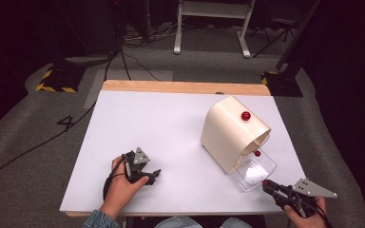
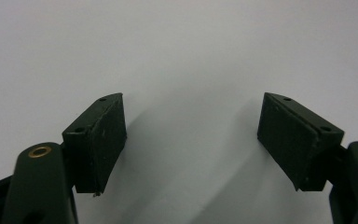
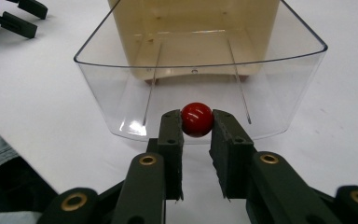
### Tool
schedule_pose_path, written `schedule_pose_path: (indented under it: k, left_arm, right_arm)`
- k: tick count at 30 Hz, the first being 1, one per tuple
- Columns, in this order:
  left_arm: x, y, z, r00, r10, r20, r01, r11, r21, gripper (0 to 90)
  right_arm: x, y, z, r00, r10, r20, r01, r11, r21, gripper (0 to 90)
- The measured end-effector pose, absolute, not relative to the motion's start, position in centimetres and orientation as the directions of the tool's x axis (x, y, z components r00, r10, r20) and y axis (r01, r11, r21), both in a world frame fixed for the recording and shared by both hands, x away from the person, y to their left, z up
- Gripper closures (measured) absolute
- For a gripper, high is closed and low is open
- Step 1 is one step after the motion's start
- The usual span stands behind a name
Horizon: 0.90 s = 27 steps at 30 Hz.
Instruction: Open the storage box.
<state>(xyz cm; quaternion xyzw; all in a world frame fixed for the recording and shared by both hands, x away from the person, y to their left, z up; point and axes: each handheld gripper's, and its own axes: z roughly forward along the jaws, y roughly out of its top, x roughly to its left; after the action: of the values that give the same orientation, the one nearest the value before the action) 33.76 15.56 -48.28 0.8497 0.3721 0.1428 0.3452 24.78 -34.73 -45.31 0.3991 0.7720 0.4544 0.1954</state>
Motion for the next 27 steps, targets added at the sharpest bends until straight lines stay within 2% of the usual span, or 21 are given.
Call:
schedule_pose_path:
  k: [9,10,11,12,13,16,27]
  left_arm:
    - [33.8,15.6,-48.3,0.683,0.73,-0.011,0.531,-0.487,0.693,23.8]
    - [33.8,15.6,-48.3,0.683,0.73,-0.01,0.531,-0.487,0.693,23.8]
    - [33.8,15.6,-48.3,0.683,0.73,-0.01,0.531,-0.487,0.693,23.8]
    - [33.8,15.6,-48.3,0.683,0.73,-0.01,0.531,-0.487,0.693,23.7]
    - [33.8,15.6,-48.3,0.683,0.73,-0.011,0.531,-0.487,0.693,23.7]
    - [33.8,15.6,-48.3,0.684,0.73,-0.01,0.531,-0.488,0.693,23.7]
    - [33.6,15.5,-48.3,0.681,0.732,-0.009,0.527,-0.482,0.7,23.9]
  right_arm:
    - [23.7,-35.5,-45.9,-0.603,0.795,0.068,0.47,0.286,0.835,73.8]
    - [23.7,-35.5,-45.9,-0.605,0.793,0.069,0.477,0.291,0.829,72.8]
    - [23.7,-35.5,-45.9,-0.605,0.793,0.07,0.482,0.295,0.825,67.9]
    - [23.6,-35.5,-45.9,-0.601,0.796,0.072,0.488,0.294,0.822,67.9]
    - [23.5,-35.5,-45.8,-0.593,0.802,0.074,0.494,0.289,0.82,61.7]
    - [23.2,-35.7,-45.4,-0.594,0.801,0.071,0.48,0.283,0.83,57.8]
    - [23.9,-35.3,-42.8,-0.595,0.803,0.048,0.412,0.252,0.876,53.4]
